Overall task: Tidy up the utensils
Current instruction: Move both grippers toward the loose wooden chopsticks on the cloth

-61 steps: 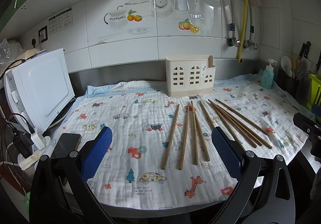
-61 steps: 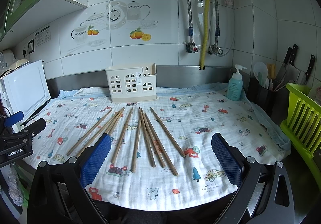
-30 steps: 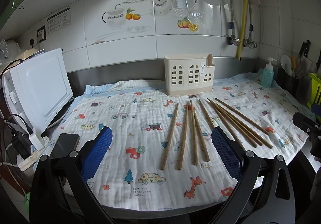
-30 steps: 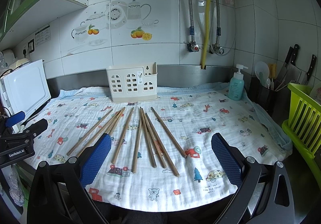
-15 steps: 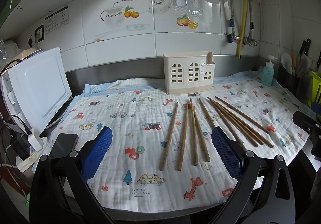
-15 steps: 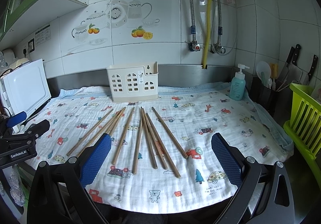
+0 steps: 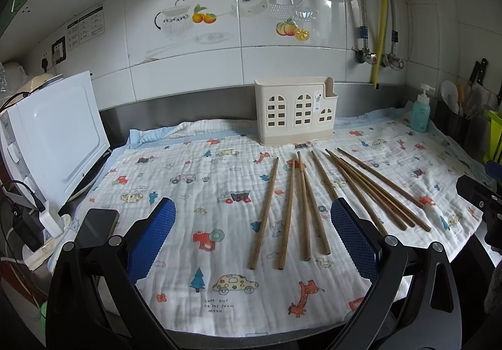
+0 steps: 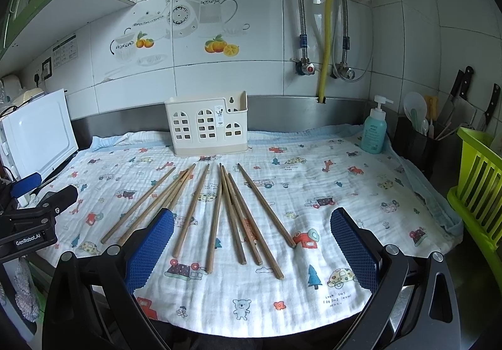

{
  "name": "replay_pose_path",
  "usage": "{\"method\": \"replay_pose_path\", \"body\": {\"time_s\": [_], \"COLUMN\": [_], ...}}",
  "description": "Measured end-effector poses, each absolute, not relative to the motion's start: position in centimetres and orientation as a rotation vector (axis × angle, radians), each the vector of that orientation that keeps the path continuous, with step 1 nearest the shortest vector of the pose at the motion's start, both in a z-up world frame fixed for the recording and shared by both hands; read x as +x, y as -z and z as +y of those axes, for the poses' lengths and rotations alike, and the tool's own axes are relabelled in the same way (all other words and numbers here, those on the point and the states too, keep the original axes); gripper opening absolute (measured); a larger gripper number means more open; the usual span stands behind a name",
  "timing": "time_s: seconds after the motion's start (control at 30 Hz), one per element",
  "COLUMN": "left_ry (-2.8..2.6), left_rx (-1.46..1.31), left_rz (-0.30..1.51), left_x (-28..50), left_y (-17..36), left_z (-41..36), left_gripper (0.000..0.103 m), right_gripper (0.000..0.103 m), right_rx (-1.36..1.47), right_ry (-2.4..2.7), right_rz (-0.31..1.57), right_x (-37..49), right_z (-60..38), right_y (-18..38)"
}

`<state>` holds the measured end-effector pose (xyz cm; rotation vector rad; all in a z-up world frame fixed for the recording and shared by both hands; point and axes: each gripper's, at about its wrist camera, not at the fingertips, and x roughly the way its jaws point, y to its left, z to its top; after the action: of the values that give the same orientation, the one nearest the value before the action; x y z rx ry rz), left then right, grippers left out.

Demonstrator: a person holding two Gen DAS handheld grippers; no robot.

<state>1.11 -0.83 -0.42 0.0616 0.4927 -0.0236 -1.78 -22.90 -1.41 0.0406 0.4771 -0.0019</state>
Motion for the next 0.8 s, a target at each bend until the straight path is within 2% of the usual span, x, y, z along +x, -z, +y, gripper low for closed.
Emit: {"method": "replay_pose_path", "body": {"time_s": [0.8], "left_ry": [0.086], "left_rx": [0.082], "left_rz": [0.594], "left_x": [5.0], "left_y": [1.2], "left_z": [-1.5], "left_gripper": [0.098], "right_gripper": [0.097], "right_rx": [0.027], "right_ry": [-0.015], "right_rz": [0.528], "right_x": [1.5], "right_z": [-22.8], "right_y": [2.0]}}
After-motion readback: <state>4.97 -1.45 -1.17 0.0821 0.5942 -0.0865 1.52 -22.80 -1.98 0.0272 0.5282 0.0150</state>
